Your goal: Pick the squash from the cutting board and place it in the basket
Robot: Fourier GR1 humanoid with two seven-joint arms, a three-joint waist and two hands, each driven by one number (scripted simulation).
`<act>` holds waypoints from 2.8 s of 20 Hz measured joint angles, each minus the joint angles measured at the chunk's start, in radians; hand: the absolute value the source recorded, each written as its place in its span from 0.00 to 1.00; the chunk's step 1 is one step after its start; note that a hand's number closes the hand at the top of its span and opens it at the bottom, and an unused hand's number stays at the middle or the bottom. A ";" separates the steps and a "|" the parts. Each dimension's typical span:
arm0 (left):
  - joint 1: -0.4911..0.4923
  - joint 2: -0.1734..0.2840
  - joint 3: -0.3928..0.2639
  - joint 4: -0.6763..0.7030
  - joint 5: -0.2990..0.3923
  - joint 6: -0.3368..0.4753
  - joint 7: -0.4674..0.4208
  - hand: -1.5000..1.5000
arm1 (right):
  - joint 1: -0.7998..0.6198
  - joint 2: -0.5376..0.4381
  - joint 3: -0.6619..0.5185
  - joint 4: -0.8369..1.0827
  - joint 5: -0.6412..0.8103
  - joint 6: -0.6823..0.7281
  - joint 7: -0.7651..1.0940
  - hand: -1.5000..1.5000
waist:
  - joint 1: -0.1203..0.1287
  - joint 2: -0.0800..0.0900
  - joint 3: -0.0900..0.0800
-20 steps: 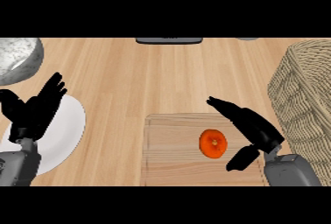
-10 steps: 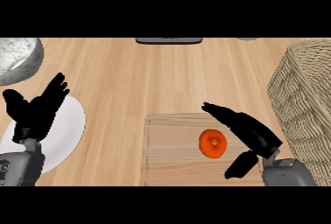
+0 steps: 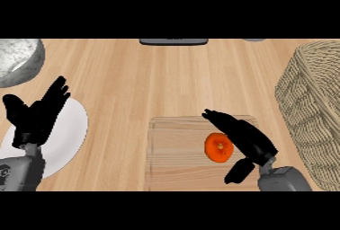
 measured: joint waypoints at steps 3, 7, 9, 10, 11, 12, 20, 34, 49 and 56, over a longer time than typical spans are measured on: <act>0.022 -0.011 0.006 -0.027 -0.005 -0.003 0.002 0.50 | 0.023 0.005 0.017 0.011 0.041 -0.032 -0.019 1.00 | 0.000 0.000 0.000; 0.017 -0.020 0.001 -0.039 -0.017 0.002 0.018 0.50 | -0.014 -0.013 0.048 0.044 0.097 -0.026 -0.038 1.00 | 0.000 0.000 0.000; 0.007 -0.022 0.008 -0.028 -0.019 -0.002 0.016 0.50 | -0.016 -0.005 0.059 0.067 0.128 -0.060 -0.057 1.00 | 0.000 -0.003 -0.002; 0.009 -0.026 0.007 -0.035 -0.026 0.001 0.020 0.50 | -0.012 -0.003 0.059 0.067 0.137 -0.069 -0.064 1.00 | 0.000 -0.004 -0.002; 0.023 -0.024 0.013 -0.039 -0.020 -0.010 0.012 0.50 | -0.022 0.007 0.064 0.073 0.149 -0.070 -0.056 1.00 | 0.000 -0.005 -0.003; 0.025 -0.028 0.016 -0.027 -0.021 -0.013 -0.004 0.50 | -0.026 0.009 0.063 0.081 0.155 -0.076 -0.066 1.00 | 0.001 -0.005 -0.003; -0.023 -0.014 0.032 0.002 -0.018 -0.027 0.003 0.50 | -0.089 0.116 -0.090 0.159 0.183 -0.192 0.217 1.00 | 0.003 0.004 -0.003; -0.077 -0.046 -0.026 0.005 -0.029 -0.045 0.012 0.50 | -0.482 0.164 -0.336 0.310 0.269 -0.769 0.973 1.00 | 0.111 0.030 0.000; -0.103 -0.053 -0.029 0.035 -0.048 -0.027 0.018 0.50 | -0.989 0.161 -0.441 0.658 0.806 -0.933 1.205 1.00 | 0.094 0.021 -0.005; -0.086 -0.054 -0.021 0.032 -0.053 -0.014 0.014 0.50 | -1.147 0.104 -0.557 0.788 0.956 -0.918 1.241 1.00 | 0.068 0.018 -0.003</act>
